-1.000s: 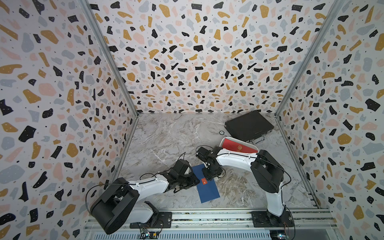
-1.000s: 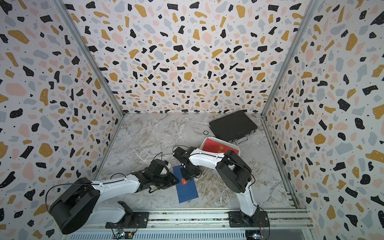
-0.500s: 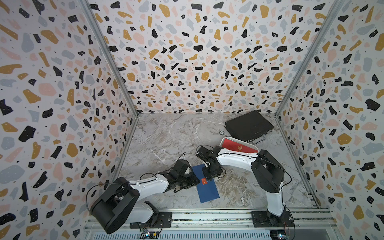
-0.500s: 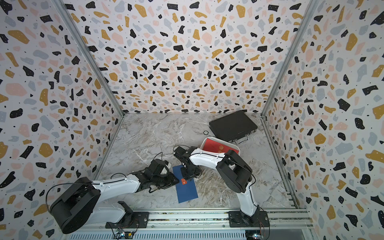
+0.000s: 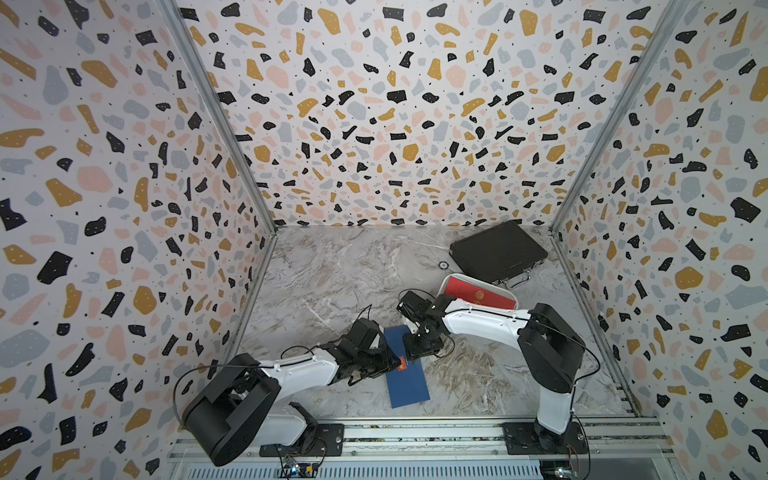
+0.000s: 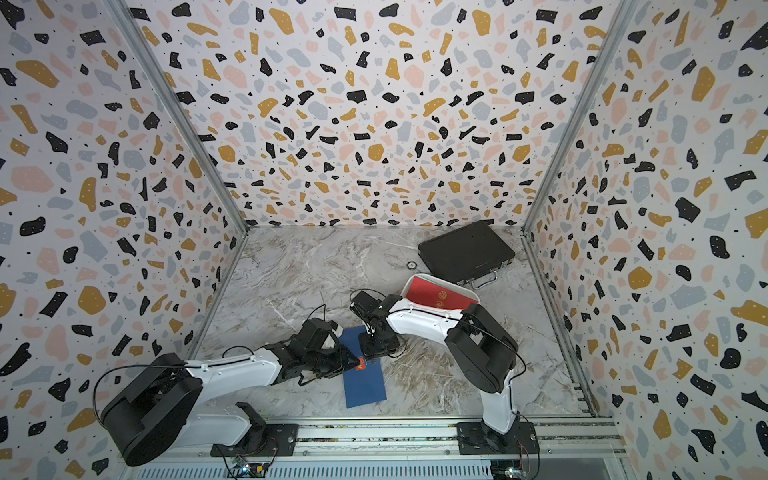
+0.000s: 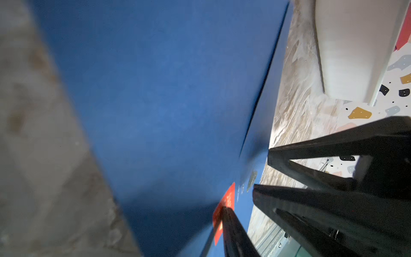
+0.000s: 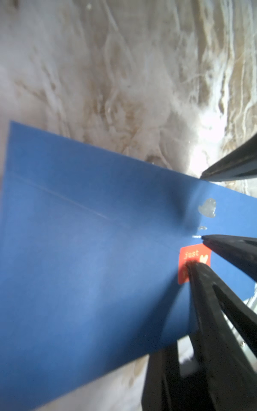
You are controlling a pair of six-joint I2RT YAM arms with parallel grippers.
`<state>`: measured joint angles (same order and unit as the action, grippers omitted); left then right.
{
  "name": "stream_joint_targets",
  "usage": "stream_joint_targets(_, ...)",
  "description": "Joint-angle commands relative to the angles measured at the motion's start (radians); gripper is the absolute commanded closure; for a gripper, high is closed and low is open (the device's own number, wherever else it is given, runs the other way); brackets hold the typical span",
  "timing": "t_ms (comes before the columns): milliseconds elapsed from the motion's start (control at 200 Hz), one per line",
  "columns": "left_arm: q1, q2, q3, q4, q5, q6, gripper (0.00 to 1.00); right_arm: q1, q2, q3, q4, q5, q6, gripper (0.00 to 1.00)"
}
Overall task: Put the sealed envelopes into the storage box
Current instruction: Pick up the envelope from the center of the board.
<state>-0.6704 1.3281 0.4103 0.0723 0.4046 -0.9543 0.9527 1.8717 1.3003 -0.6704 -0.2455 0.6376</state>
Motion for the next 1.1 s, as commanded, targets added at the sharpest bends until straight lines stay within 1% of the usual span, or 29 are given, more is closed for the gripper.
stream_joint_targets(0, -0.009, 0.018, -0.031, -0.029, -0.023, 0.005, 0.66, 0.002, -0.062, -0.019, 0.068, -0.072, 0.026, 0.56)
stream_joint_targets(75, -0.009, -0.004, -0.034, -0.034, -0.031, 0.005, 0.67, -0.003, -0.067, -0.029, 0.071, -0.071, 0.025, 0.56)
stream_joint_targets(110, -0.009, -0.017, -0.033, -0.042, -0.036, 0.006, 0.68, -0.006, -0.068, -0.034, 0.073, -0.07, 0.025, 0.56)
stream_joint_targets(165, -0.009, -0.04, -0.03, -0.06, -0.043, 0.011, 0.77, -0.013, -0.071, -0.043, 0.075, -0.072, 0.023, 0.56)
stream_joint_targets(225, -0.009, -0.073, -0.02, -0.091, -0.046, 0.026, 0.9, -0.022, -0.083, -0.054, 0.084, -0.073, 0.017, 0.56)
stream_joint_targets(295, -0.009, -0.138, 0.01, -0.166, -0.059, 0.068, 0.97, -0.043, -0.117, -0.071, 0.101, -0.069, -0.008, 0.55)
stream_joint_targets(320, -0.009, -0.169, 0.022, -0.207, -0.068, 0.074, 0.99, -0.053, -0.134, -0.078, 0.108, -0.069, -0.022, 0.55)
stream_joint_targets(345, -0.009, -0.208, 0.036, -0.241, -0.079, 0.116, 0.99, -0.064, -0.158, -0.085, 0.113, -0.068, -0.042, 0.54)
stream_joint_targets(435, -0.008, -0.362, 0.08, -0.348, -0.108, 0.189, 1.0, -0.112, -0.259, -0.12, 0.151, -0.082, -0.107, 0.47)
stream_joint_targets(546, -0.002, -0.543, 0.133, -0.4, -0.106, 0.251, 1.0, -0.16, -0.4, -0.178, 0.243, -0.184, -0.177, 0.4)
stream_joint_targets(646, 0.009, -0.651, 0.183, -0.417, -0.087, 0.277, 1.0, -0.183, -0.491, -0.215, 0.292, -0.281, -0.196, 0.35)
stream_joint_targets(741, 0.01, -0.699, 0.217, -0.405, -0.061, 0.278, 1.0, -0.189, -0.535, -0.253, 0.39, -0.409, -0.14, 0.34)
stream_joint_targets(851, 0.011, -0.717, 0.23, -0.333, 0.018, 0.253, 1.0, -0.189, -0.536, -0.313, 0.612, -0.586, 0.014, 0.35)
stream_joint_targets(896, 0.011, -0.723, 0.229, -0.292, 0.043, 0.235, 1.0, -0.189, -0.529, -0.335, 0.73, -0.634, 0.083, 0.37)
stream_joint_targets(986, 0.011, -0.728, 0.228, -0.262, 0.075, 0.215, 1.0, -0.189, -0.511, -0.36, 0.872, -0.699, 0.186, 0.41)
stream_joint_targets(1026, 0.012, -0.727, 0.227, -0.223, 0.087, 0.209, 1.0, -0.189, -0.502, -0.371, 0.931, -0.717, 0.226, 0.44)
stream_joint_targets(1091, 0.011, -0.728, 0.221, -0.212, 0.09, 0.198, 1.0, -0.189, -0.488, -0.367, 0.958, -0.735, 0.247, 0.56)
